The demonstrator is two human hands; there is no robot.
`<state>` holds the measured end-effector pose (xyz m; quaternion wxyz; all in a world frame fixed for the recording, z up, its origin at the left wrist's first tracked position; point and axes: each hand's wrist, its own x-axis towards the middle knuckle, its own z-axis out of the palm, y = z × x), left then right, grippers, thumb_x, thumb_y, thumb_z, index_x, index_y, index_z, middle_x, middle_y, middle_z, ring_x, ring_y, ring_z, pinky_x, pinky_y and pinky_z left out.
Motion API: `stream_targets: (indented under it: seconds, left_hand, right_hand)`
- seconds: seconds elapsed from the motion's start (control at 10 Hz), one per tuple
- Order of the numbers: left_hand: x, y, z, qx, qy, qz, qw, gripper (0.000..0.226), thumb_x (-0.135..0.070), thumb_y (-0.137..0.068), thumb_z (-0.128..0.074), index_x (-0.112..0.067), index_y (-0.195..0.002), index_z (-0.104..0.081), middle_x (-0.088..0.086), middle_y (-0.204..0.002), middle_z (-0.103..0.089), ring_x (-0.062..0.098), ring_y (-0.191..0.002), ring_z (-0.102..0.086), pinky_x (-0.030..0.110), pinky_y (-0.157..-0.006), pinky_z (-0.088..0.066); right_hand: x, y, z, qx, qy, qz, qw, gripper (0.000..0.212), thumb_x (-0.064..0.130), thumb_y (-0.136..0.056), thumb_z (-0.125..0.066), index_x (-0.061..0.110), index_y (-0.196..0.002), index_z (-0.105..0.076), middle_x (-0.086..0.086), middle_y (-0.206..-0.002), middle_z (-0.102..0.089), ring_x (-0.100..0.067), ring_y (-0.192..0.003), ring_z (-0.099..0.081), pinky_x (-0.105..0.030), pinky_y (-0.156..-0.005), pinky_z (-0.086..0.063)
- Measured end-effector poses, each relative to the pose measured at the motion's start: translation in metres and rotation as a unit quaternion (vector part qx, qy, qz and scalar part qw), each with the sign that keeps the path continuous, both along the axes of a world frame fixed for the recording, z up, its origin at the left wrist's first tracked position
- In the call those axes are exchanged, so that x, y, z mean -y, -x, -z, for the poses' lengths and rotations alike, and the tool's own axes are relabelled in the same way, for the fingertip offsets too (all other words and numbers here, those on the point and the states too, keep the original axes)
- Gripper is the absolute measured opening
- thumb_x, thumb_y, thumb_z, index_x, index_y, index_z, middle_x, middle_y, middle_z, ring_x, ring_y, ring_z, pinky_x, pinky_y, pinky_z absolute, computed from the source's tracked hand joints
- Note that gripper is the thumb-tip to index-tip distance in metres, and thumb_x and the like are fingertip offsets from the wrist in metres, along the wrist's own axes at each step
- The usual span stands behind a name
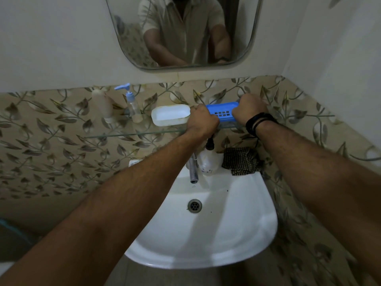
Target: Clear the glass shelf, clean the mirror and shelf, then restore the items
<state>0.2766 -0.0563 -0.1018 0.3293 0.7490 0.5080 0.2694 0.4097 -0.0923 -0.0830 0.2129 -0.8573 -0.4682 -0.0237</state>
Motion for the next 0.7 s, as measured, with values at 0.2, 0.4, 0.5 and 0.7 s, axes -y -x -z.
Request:
stream_targets:
  seconds: [0.2,0.4,0.5,0.7]
  left_hand:
    - [0.001,0.002,-0.001,-0.007,-0.01,0.003,1.0,0.042,-0.018,-0.088,-0.054,-0.002,-0.126,-0.046,0.019,-0.122,-0.054,0.032,-0.1,-0.062,0.043,-0.081,-0.058]
    - [0.019,0.01,-0.003,-0.005,-0.061,0.008,0.998,0.041,-0.015,-0.089,-0.05,-0.001,-0.128,-0.048,0.018,-0.124,-0.054,0.028,-0.106,-0.058,0.038,-0.088,-0.053]
    - [0.034,0.026,-0.004,-0.011,-0.075,0.015,0.997,0.039,-0.014,-0.094,-0.045,-0.001,-0.131,-0.045,0.021,-0.131,-0.049,0.033,-0.116,-0.051,0.034,-0.09,-0.042]
    - [0.047,0.065,-0.013,-0.01,-0.127,0.023,0.992,0.04,-0.023,-0.099,-0.046,-0.007,-0.135,-0.046,0.017,-0.135,-0.048,0.033,-0.121,-0.049,0.036,-0.094,-0.04]
  right_hand:
    - [0.004,0.001,0.004,-0.013,0.02,0.014,1.0,0.033,0.019,-0.082,-0.053,0.005,-0.108,-0.069,-0.012,-0.088,-0.061,-0.029,-0.074,-0.054,-0.03,-0.064,-0.043]
    - [0.019,0.014,0.002,-0.007,-0.026,0.021,0.999,0.04,0.019,-0.078,-0.05,0.012,-0.114,-0.065,-0.012,-0.106,-0.065,-0.033,-0.094,-0.061,-0.039,-0.079,-0.055]
    - [0.031,0.03,0.003,-0.013,-0.034,-0.008,0.999,0.045,0.022,-0.08,-0.05,0.012,-0.124,-0.058,-0.013,-0.125,-0.058,-0.034,-0.113,-0.056,-0.044,-0.094,-0.05]
    - [0.053,0.064,0.006,0.028,-0.042,-0.038,0.998,0.043,0.031,-0.083,-0.053,0.018,-0.124,-0.056,-0.011,-0.128,-0.054,-0.034,-0.115,-0.051,-0.043,-0.097,-0.042]
